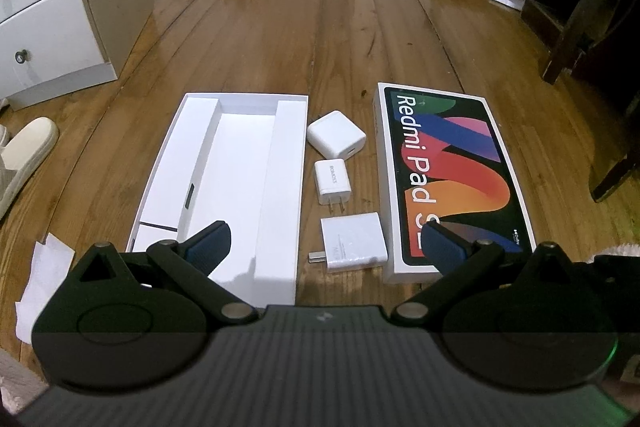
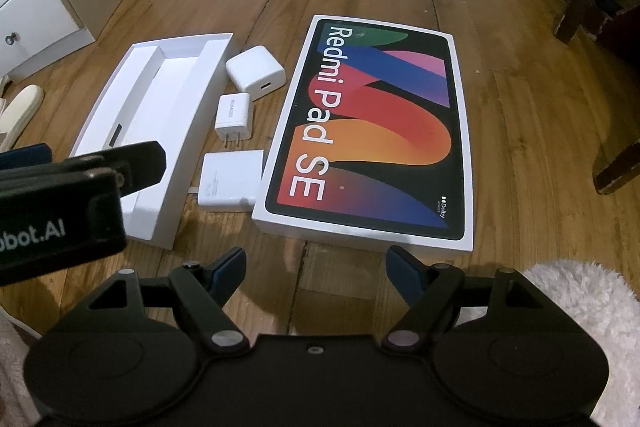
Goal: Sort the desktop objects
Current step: 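Move the right gripper toward the white wrapped charger block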
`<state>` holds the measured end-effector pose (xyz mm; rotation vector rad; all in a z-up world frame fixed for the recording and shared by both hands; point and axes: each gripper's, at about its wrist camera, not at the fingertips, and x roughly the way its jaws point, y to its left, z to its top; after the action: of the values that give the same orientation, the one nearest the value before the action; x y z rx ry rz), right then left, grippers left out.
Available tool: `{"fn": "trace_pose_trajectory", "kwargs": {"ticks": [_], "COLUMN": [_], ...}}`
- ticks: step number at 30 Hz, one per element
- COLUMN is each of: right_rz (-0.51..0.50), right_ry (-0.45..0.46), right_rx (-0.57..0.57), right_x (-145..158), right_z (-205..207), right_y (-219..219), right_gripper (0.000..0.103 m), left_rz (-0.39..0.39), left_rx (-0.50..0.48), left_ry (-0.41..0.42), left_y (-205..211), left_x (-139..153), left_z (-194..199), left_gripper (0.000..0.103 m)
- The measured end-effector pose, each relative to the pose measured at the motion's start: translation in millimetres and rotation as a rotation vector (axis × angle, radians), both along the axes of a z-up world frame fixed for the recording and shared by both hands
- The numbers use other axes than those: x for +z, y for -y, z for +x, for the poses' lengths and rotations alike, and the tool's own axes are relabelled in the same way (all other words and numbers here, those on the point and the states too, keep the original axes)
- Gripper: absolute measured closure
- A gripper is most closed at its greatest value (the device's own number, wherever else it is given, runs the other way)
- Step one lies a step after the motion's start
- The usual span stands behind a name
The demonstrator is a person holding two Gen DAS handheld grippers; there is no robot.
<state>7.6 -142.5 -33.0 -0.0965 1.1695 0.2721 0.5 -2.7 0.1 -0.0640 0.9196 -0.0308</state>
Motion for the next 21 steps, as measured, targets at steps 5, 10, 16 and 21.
{"fn": "trace_pose_trajectory", "kwargs": {"ticks": [5, 10, 16, 21], "right_rz": [0.002, 0.000, 0.001, 0.019], "right_ry": [-0.001, 0.003, 0.005, 0.017], "right_rx": [0.001, -0.002, -0.010, -0.037], "right_x": [-0.9, -1.2, -2.4, 0.9], "right_z": [1.1, 2.2, 2.0, 1.7], "right_y": [-0.9, -0.1, 0.8, 4.6], "right_gripper": [0.021, 0.021, 0.021, 0.021], "left_rz": [-0.008, 0.002, -0.087, -0.225], "left_rx": [0.003, 0.010, 0.006, 0.004], "left_ry": [-0.006, 0.023, 0.049, 0.071], "left_y": [32.9, 35.3, 31.3, 19.6], "left_x": [3.8, 4.3, 9.1, 16.1], "left_z": [6.1, 6.9, 6.7, 7.1], "left_gripper": [0.000, 0.000, 0.000, 0.000]}}
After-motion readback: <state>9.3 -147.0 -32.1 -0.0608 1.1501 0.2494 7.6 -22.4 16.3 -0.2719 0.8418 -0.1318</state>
